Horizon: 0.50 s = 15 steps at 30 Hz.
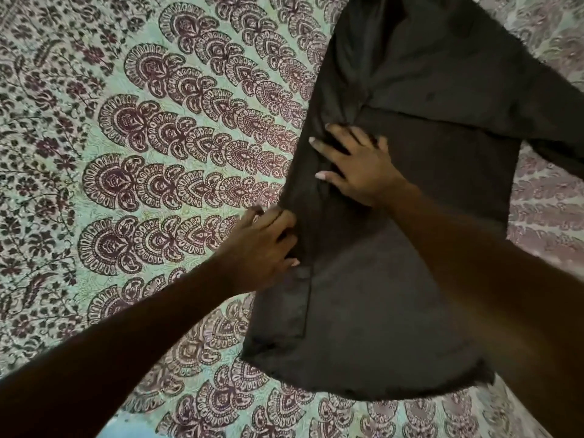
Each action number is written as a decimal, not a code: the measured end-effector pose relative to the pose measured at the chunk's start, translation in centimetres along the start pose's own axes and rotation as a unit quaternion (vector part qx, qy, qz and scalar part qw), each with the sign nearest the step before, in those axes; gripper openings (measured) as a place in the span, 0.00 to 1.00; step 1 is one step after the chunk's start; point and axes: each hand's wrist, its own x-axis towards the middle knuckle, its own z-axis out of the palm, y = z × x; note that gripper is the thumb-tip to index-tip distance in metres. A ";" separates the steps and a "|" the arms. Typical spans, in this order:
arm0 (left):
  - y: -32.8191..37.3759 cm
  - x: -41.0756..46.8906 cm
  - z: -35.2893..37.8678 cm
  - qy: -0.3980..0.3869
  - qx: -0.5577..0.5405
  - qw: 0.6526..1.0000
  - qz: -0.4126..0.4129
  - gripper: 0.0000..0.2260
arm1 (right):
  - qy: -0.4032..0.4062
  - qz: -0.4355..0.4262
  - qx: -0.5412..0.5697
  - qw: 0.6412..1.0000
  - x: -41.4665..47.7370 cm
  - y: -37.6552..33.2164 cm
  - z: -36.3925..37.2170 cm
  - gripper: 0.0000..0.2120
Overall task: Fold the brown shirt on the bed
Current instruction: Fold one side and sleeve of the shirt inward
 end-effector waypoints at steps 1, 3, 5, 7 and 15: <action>-0.8 0.8 0.0 -0.006 -0.010 1.000 0.019 0.17 | -0.007 -0.009 -0.006 1.000 1.0 0.8 -0.3 0.33; -1.7 2.5 0.1 -0.015 -0.030 0.999 0.013 0.17 | -0.013 -0.030 -0.012 0.999 2.6 2.1 -0.9 0.33; -2.3 4.5 0.0 0.005 -0.052 0.998 -0.040 0.19 | -0.009 -0.034 -0.016 0.999 4.0 3.4 -1.2 0.33; -2.8 6.6 -0.2 0.026 -0.057 0.993 -0.097 0.25 | -0.003 -0.036 -0.028 0.999 5.0 4.2 -1.4 0.33; -4.9 10.0 1.5 -0.055 -0.050 0.984 -0.161 0.39 | 0.006 -0.108 -0.016 0.994 8.2 7.6 -0.8 0.33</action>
